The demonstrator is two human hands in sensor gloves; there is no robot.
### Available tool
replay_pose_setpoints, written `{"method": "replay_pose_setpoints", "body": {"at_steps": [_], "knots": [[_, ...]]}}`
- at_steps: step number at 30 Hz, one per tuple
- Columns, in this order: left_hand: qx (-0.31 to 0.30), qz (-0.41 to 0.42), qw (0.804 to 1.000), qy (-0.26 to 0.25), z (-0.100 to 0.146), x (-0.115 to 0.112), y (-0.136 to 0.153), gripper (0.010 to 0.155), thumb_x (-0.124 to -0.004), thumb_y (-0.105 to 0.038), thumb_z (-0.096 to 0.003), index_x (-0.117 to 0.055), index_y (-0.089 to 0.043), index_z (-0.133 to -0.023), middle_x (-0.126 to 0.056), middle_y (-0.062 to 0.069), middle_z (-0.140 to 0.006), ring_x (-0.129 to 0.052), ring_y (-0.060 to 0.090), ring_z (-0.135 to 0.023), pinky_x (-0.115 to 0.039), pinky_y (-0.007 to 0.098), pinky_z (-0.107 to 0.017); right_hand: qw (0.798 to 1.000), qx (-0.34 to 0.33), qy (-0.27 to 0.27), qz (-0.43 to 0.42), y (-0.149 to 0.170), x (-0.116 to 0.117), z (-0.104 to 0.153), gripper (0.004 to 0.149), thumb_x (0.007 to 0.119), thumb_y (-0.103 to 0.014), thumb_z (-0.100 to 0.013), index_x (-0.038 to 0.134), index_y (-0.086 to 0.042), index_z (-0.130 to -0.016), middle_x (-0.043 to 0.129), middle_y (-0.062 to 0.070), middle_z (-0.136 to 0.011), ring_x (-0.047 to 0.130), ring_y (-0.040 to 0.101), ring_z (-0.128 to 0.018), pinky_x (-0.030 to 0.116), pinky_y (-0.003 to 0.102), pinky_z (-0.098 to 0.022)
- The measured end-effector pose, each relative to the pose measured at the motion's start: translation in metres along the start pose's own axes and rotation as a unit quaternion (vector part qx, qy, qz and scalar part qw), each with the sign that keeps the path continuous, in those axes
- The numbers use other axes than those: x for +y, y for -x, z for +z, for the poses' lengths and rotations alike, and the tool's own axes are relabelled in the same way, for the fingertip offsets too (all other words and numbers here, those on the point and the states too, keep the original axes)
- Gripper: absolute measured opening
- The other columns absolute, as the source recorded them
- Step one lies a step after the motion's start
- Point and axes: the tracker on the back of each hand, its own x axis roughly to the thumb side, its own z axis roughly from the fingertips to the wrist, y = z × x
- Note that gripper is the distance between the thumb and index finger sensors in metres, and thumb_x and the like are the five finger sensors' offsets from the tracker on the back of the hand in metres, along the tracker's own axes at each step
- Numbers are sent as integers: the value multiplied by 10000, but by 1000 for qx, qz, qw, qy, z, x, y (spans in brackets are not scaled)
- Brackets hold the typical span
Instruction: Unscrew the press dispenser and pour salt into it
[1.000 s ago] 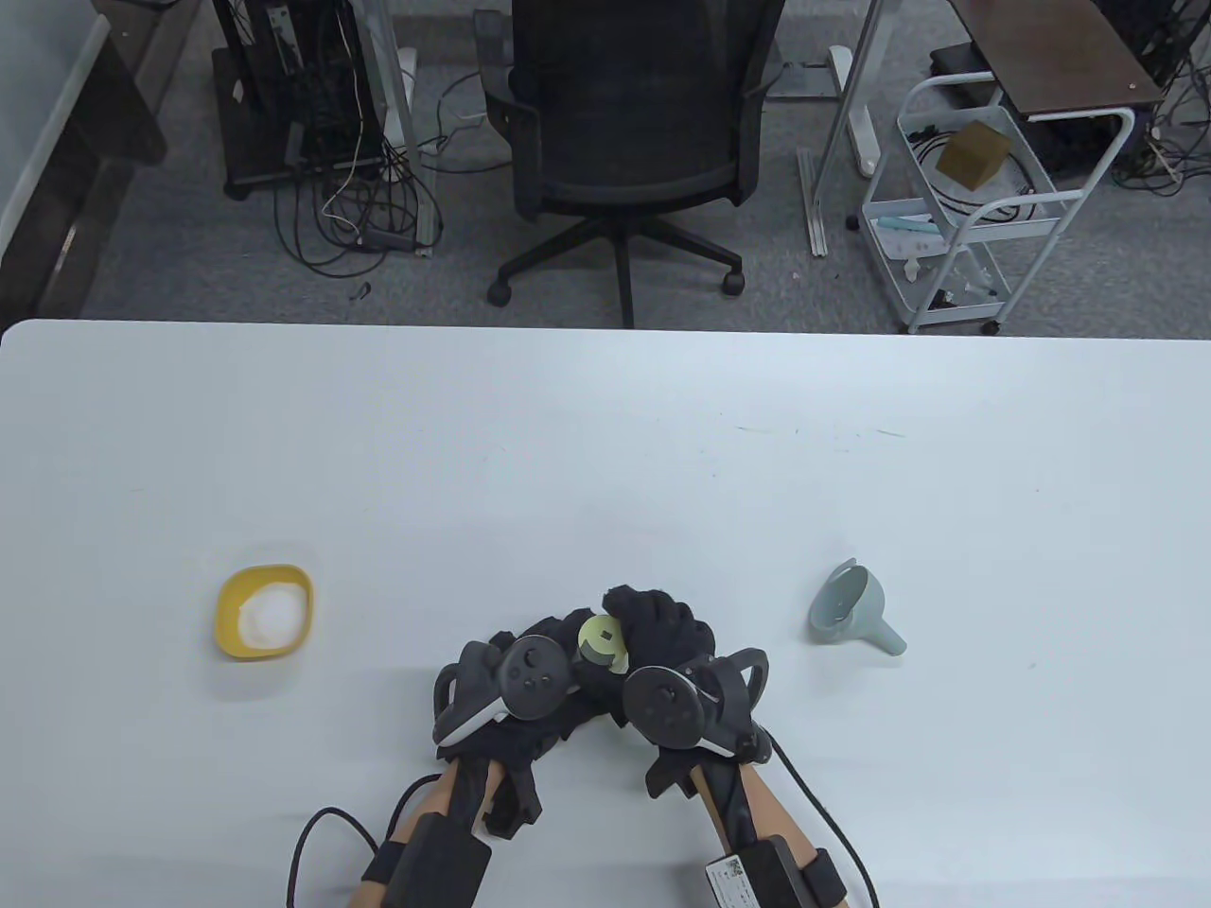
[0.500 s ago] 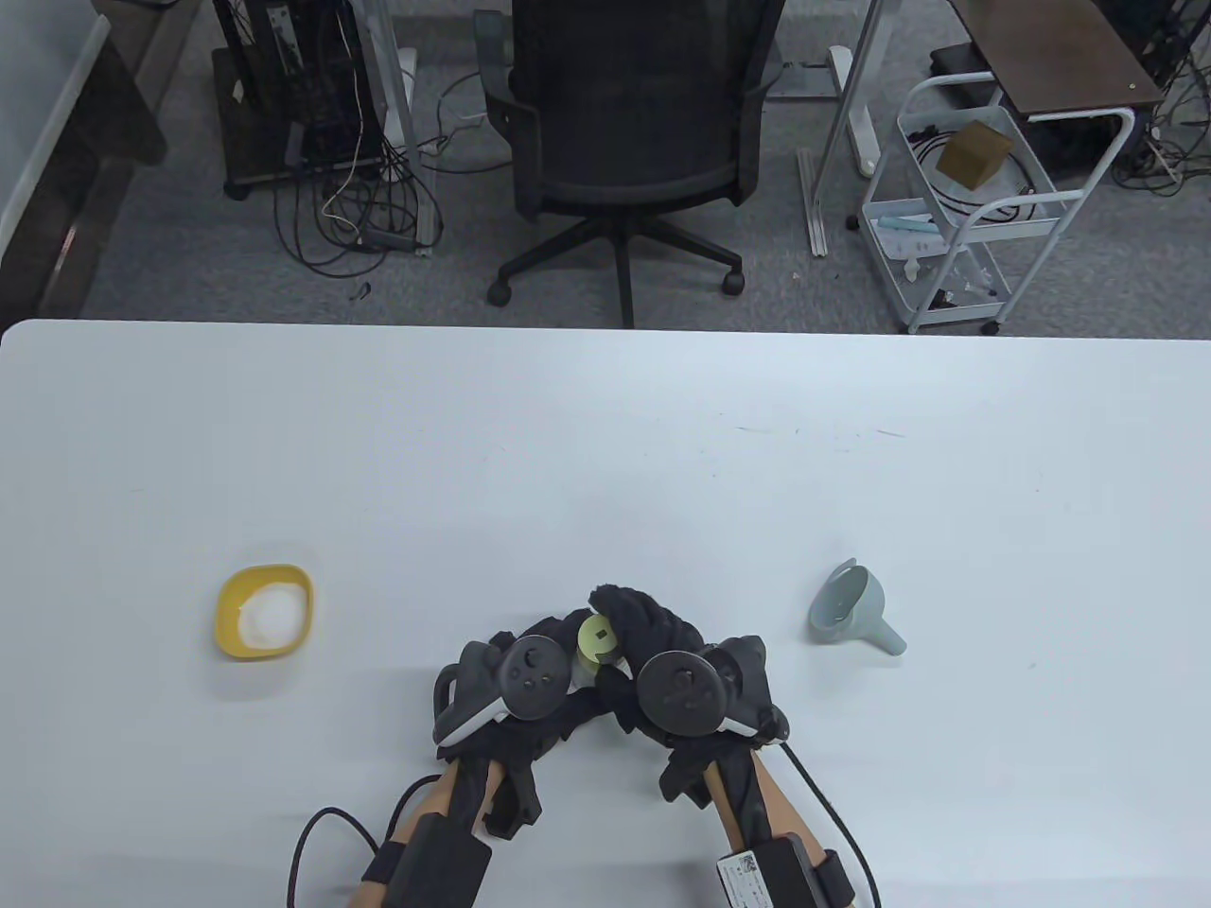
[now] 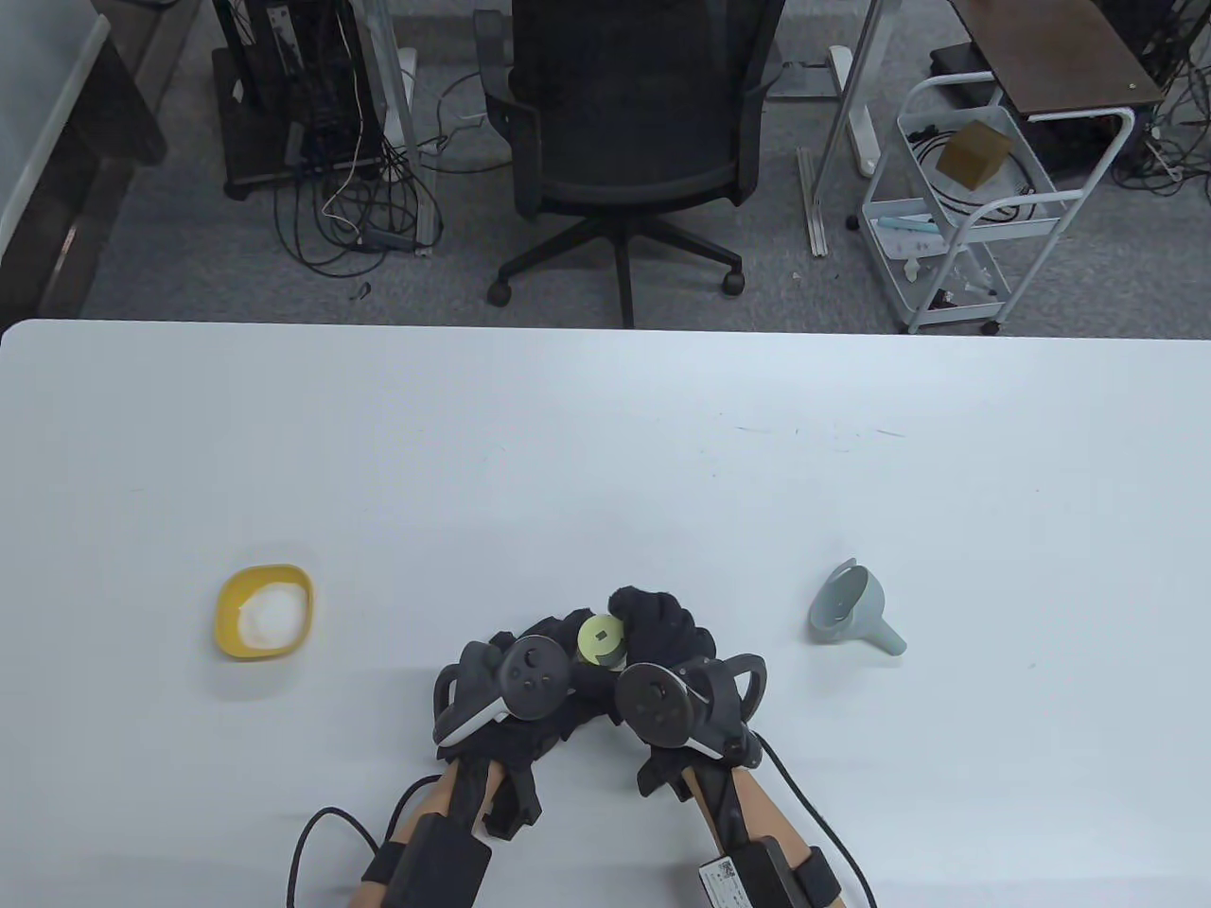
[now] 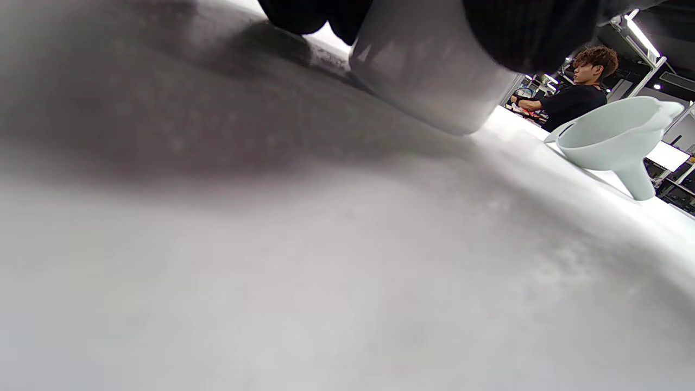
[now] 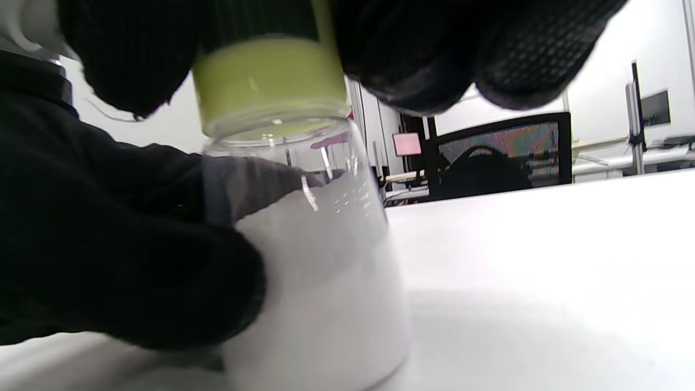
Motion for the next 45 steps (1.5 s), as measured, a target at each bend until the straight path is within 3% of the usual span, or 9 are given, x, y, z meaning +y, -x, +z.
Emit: {"method": "replay_pose_setpoints", "body": {"at_steps": [9, 14, 16, 18, 20, 22, 28, 38, 45], "knots": [[0, 0, 1000, 0, 0, 0, 0, 984, -752, -612, -498, -240, -181, -1219, -533, 52, -1241, -528, 349, -1156, -408, 724, -756, 994, -39, -40, -98, 7, -7, -3, 852, 872, -389, -520, 496, 117, -1093, 669, 342, -1014, 811, 474, -844, 642, 760, -593], [0, 0, 1000, 0, 0, 0, 0, 984, -753, -610, -498, -241, -179, -1219, -533, 53, -1241, -530, 347, -1155, -407, 724, -757, 984, -55, -82, -151, 15, -12, -7, 827, 859, -243, -528, 426, 130, -1125, 644, 373, -1072, 771, 531, -927, 602, 789, -604], [0, 0, 1000, 0, 0, 0, 0, 984, -753, -610, -498, -241, -178, -1219, -532, 52, -1241, -529, 347, -1155, -407, 724, -756, 977, -60, -115, -168, 17, -10, -7, 899, 858, -279, -539, 356, 152, -1147, 557, 434, -1112, 667, 615, -970, 558, 820, -603], [0, 0, 1000, 0, 0, 0, 0, 986, -753, -610, -499, -240, -176, -1220, -533, 54, -1241, -527, 349, -1155, -406, 723, -757, 975, -45, -130, -172, 18, -5, -7, 1066, 857, -430, -518, 266, 184, -1159, 404, 530, -1118, 541, 708, -967, 509, 846, -597], [0, 0, 1000, 0, 0, 0, 0, 984, -753, -609, -499, -240, -177, -1219, -531, 54, -1241, -528, 348, -1155, -406, 724, -756, 983, -25, -119, -141, 16, -2, -6, 1200, 802, -574, -447, 238, 222, -1145, 348, 579, -1092, 498, 748, -929, 506, 834, -597], [0, 0, 1000, 0, 0, 0, 0, 986, -753, -609, -498, -240, -176, -1220, -531, 54, -1241, -527, 348, -1156, -405, 725, -756, 987, -16, -105, -117, 14, 3, -5, 1228, 767, -612, -422, 247, 252, -1123, 366, 564, -1063, 502, 719, -886, 522, 801, -590], [0, -1, 1000, 2, 0, 0, 0, 986, -752, -609, -499, -237, -176, -1220, -528, 51, -1242, -522, 346, -1157, -403, 723, -758, 996, 30, 10, -82, 8, 6, 0, 942, 787, -588, -444, 509, 95, -1030, 673, 308, -911, 756, 456, -731, 696, 662, -545], [1, -1, 1000, 2, 0, 0, 0, 986, -753, -606, -501, -238, -173, -1220, -527, 54, -1243, -522, 347, -1157, -403, 722, -755, 986, -1, -36, -162, 17, -3, -3, 839, 868, -432, -518, 537, 100, -1076, 665, 346, -991, 753, 503, -808, 669, 706, -579], [2, -1, 1000, 4, 0, -1, 0, 987, -751, -605, -501, -233, -174, -1221, -523, 51, -1245, -517, 343, -1160, -400, 719, -755, 974, -31, -63, -216, 24, -9, -5, 820, 840, -322, -548, 464, 134, -1115, 587, 388, -1055, 693, 554, -874, 612, 758, -603]]}}
